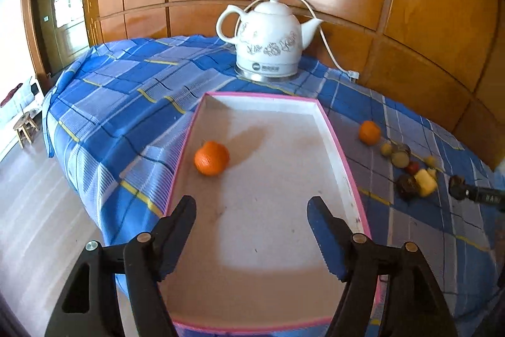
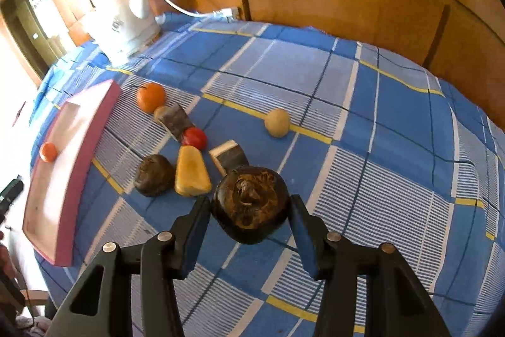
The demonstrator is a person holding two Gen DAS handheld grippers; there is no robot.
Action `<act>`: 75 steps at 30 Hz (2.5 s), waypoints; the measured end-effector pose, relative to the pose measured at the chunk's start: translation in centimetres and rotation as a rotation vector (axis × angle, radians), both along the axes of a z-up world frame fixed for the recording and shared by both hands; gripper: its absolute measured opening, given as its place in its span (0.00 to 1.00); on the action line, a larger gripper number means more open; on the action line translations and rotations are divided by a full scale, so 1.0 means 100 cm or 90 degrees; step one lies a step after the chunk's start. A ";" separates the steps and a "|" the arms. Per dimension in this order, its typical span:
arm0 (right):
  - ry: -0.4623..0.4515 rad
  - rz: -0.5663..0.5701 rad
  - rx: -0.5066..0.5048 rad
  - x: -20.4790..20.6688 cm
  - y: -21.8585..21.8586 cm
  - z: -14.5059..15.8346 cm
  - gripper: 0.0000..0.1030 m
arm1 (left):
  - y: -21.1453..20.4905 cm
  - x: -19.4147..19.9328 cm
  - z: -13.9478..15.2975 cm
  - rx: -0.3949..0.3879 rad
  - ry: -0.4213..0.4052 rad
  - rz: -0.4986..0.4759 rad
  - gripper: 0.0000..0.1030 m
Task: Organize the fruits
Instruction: 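Lift the brown round fruit with the right gripper and release it in the tray, then move both grippers back toward the fruit cluster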
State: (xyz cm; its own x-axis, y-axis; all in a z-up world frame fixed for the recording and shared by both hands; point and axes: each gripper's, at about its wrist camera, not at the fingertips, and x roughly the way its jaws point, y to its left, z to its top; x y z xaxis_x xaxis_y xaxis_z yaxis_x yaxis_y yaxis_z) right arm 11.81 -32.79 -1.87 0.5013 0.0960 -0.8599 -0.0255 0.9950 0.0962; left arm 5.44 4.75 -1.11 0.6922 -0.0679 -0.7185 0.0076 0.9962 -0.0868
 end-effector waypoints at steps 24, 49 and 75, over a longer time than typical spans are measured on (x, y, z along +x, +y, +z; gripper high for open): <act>0.001 0.250 0.081 -0.014 0.163 0.006 0.49 | 0.006 -0.020 -0.005 -0.004 -0.004 0.009 0.85; -0.018 0.234 0.036 0.044 0.222 0.000 0.55 | 0.029 -0.018 -0.017 -0.052 0.015 0.024 0.85; -0.065 0.085 -0.013 -0.006 0.049 0.032 0.55 | -0.011 -0.025 -0.001 0.003 -0.005 -0.041 0.84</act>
State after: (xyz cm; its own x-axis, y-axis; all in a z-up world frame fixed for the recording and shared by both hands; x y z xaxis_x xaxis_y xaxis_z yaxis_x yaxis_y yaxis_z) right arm 11.23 -27.85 1.32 0.5703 0.1510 -0.8075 -0.1669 0.9838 0.0661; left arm 2.93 3.69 -1.24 0.6925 -0.1090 -0.7132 0.0721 0.9940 -0.0819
